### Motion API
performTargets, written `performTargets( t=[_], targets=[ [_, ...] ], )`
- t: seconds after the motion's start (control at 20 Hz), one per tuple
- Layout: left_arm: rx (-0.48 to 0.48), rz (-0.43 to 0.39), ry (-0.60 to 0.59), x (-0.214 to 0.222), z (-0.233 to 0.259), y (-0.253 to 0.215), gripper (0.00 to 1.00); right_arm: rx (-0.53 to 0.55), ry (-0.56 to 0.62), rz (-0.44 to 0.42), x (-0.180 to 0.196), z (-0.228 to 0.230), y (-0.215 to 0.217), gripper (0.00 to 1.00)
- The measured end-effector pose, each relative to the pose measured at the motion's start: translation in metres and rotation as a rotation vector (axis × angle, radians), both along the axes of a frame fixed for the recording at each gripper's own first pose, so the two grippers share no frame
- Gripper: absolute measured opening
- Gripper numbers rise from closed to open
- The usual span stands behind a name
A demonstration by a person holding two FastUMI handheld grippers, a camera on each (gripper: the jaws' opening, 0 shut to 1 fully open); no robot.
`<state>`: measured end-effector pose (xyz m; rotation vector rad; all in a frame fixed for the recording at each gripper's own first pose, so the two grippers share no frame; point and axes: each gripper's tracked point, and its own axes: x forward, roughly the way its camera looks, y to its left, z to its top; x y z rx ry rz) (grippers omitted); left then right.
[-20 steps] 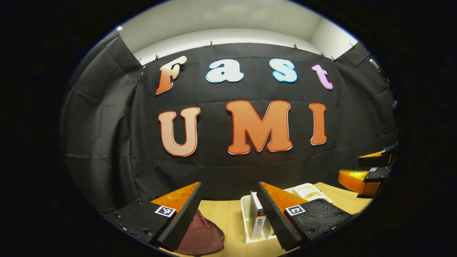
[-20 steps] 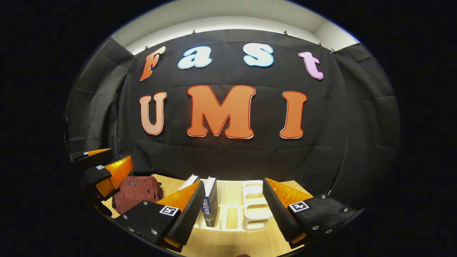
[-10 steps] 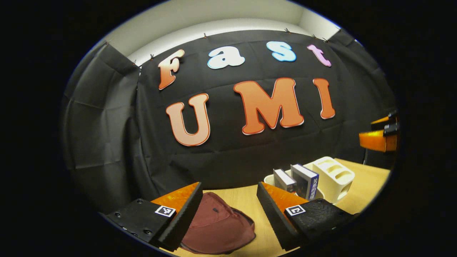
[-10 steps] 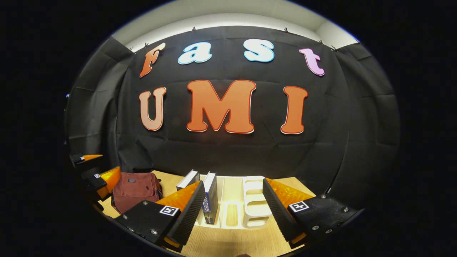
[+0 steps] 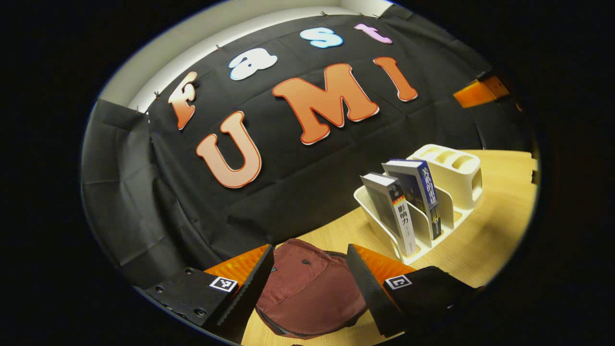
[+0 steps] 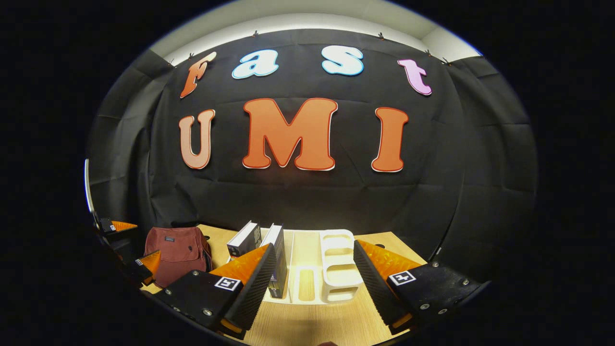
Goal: Open the schoolbag, grab two books from the bookshelf and put them into the schoolbag.
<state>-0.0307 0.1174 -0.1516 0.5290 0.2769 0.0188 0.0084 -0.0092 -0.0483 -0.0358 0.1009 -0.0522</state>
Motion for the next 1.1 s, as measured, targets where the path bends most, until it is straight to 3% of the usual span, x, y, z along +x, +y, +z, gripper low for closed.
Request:
performTargets(
  t=[0.35, 0.75, 1.1],
  targets=[
    [0.156, -0.057, 0.157, -0.011, -0.075, 0.003, 0.95, -0.002, 0.029, -0.054, -0.001, -0.013, -0.016, 0.96],
    [0.334, -0.06, 0.415, -0.027, -0.169, 0.026, 0.98, -0.004, 0.052, -0.116, -0.006, -0.023, -0.037, 0.96],
    [0.412, -0.06, 0.494, -0.022, -0.196, 0.034, 0.97, -0.007, 0.06, -0.138, -0.008, -0.026, -0.044, 0.96]
  ],
)
